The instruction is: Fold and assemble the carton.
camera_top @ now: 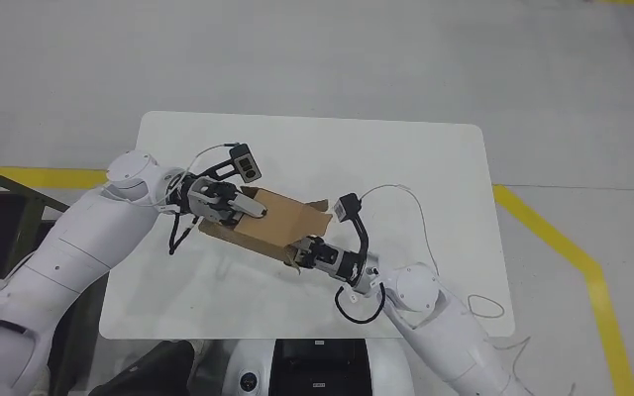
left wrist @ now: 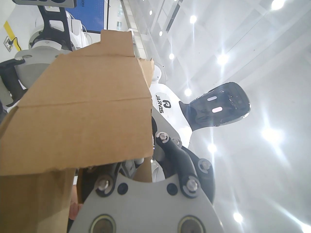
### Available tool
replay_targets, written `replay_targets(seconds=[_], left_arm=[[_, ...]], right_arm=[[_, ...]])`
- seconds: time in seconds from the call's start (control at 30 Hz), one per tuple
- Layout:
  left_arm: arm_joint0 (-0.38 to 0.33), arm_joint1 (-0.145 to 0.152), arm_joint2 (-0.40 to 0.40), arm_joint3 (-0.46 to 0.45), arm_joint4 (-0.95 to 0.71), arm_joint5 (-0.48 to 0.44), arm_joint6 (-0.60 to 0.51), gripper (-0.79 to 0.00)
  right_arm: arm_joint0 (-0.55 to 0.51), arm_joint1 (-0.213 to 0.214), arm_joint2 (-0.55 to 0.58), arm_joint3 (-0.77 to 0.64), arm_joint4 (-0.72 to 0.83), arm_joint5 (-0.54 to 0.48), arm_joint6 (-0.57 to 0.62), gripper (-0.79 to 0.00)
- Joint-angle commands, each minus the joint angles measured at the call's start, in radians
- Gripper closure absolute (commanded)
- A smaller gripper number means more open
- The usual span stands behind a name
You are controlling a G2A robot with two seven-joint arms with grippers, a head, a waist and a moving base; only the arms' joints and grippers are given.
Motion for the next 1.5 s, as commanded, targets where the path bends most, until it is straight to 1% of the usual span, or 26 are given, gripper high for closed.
replay_targets(seconds=[0.0, 0.17, 0.27, 0.43, 0.47, 0.53, 0.6, 0.83, 1.07, 1.23, 1.33, 1.47], left_arm=[[-0.001, 0.001, -0.003, 0.012, -0.001, -0.001, 0.0, 0.0], [0.0, 0.005, -0.01, 0.03, 0.003, 0.0, 0.0, 0.0], [0.004, 0.008, -0.011, 0.041, 0.016, -0.007, 0.0, 0.0], [0.002, 0.008, -0.024, 0.103, 0.073, -0.072, 0.0, 0.0], [-0.005, 0.007, -0.032, 0.124, 0.106, -0.1, 0.0, 0.0], [-0.003, 0.001, -0.034, 0.131, 0.133, -0.126, 0.003, 0.0], [-0.003, -0.003, -0.04, 0.134, 0.172, -0.154, 0.038, 0.0], [0.024, -0.01, -0.076, 0.113, 0.222, -0.196, 0.126, 0.0], [0.052, -0.016, -0.103, 0.092, 0.223, -0.171, 0.11, 0.0], [0.068, -0.02, -0.12, 0.09, 0.221, -0.144, 0.059, 0.0], [0.079, -0.023, -0.125, 0.092, 0.204, -0.108, 0.008, 0.0], [0.093, -0.026, -0.125, 0.075, 0.202, -0.082, 0.0, 0.0]], right_arm=[[-0.012, 0.004, 0.014, -0.01, 0.001, -0.01, -0.001, -0.785], [-0.052, 0.014, 0.065, -0.043, 0.017, -0.043, -0.009, -0.785], [-0.079, 0.02, 0.097, -0.065, 0.054, -0.073, -0.011, -0.785], [-0.121, 0.026, 0.122, -0.107, 0.159, -0.121, 0.043, -0.785], [-0.126, 0.027, 0.122, -0.114, 0.177, -0.127, 0.056, -0.785], [-0.133, 0.028, 0.121, -0.12, 0.22, -0.131, 0.087, -0.785], [-0.135, 0.029, 0.124, -0.124, 0.232, -0.13, 0.096, -0.785], [-0.135, 0.026, 0.09, -0.14, 0.283, -0.118, 0.131, -0.785], [-0.114, 0.018, 0.056, -0.137, 0.283, -0.141, 0.126, -0.785], [-0.097, 0.016, 0.064, -0.127, 0.263, -0.149, 0.092, -0.785], [-0.096, 0.017, 0.072, -0.128, 0.259, -0.151, 0.086, -0.785], [-0.096, 0.018, 0.076, -0.131, 0.252, -0.146, 0.088, -0.785]])
